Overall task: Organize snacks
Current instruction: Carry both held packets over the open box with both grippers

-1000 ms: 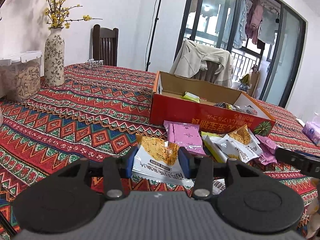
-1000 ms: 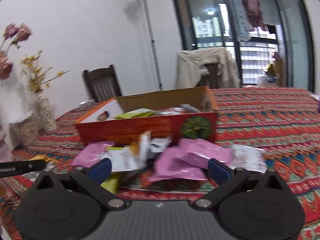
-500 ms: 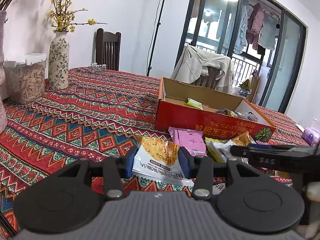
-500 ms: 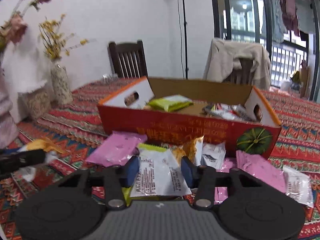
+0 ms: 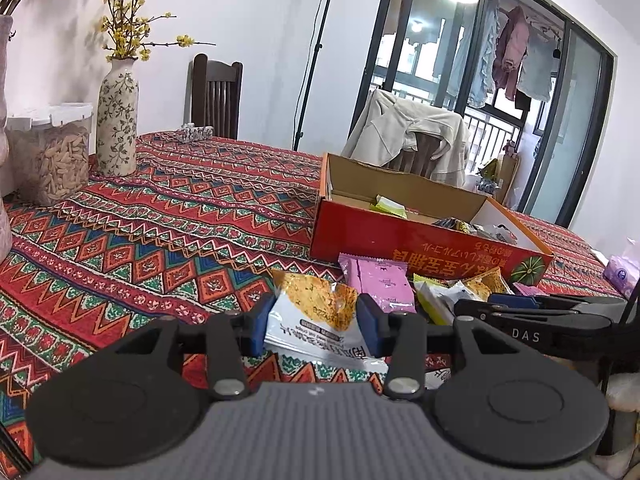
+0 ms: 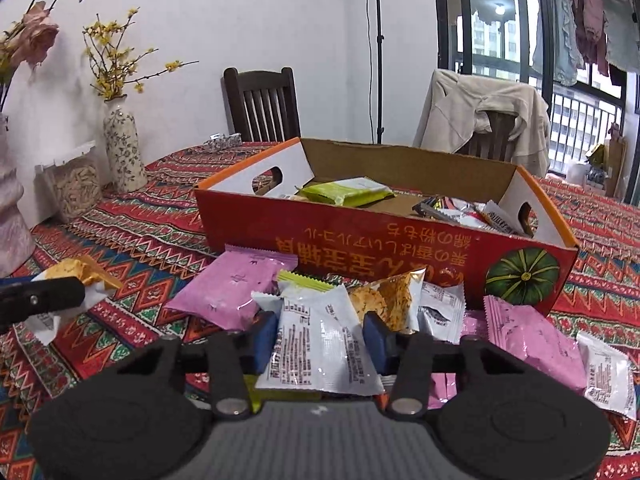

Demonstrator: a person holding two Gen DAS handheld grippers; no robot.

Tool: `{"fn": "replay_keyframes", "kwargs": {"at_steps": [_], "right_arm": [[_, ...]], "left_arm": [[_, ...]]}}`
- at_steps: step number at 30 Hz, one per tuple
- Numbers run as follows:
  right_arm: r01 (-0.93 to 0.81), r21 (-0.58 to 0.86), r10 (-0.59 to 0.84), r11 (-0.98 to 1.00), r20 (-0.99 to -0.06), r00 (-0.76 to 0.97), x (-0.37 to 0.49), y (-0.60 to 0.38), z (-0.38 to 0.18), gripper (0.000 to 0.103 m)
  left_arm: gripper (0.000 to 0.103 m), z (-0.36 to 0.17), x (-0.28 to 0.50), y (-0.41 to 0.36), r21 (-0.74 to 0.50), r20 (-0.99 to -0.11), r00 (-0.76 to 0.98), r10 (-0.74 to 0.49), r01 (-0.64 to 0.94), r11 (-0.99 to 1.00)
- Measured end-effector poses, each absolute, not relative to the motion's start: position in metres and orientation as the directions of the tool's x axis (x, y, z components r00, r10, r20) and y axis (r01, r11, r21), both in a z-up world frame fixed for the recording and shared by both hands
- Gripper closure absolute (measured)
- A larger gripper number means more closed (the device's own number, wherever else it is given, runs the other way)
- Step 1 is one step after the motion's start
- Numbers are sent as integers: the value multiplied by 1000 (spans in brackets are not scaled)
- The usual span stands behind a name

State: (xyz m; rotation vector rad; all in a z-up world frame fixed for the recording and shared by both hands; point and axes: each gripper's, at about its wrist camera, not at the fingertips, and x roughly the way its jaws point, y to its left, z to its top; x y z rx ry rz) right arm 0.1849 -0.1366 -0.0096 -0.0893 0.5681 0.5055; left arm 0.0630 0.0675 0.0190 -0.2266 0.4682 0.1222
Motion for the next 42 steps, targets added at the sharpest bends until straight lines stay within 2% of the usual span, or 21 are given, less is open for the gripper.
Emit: {"fn": "replay_keyframes", "kwargs": {"at_steps": [20,42], "right_arm": [[-433,76,426,898,-391,816,178,-168,29,60],[-344,102,358,934,-319,877,259,-192,65,60]], "left_arm": [[58,47,87,44,-130,-389,919,64,-124,984],[58,87,202,11,-125,-331,944,7,-52,991]]}}
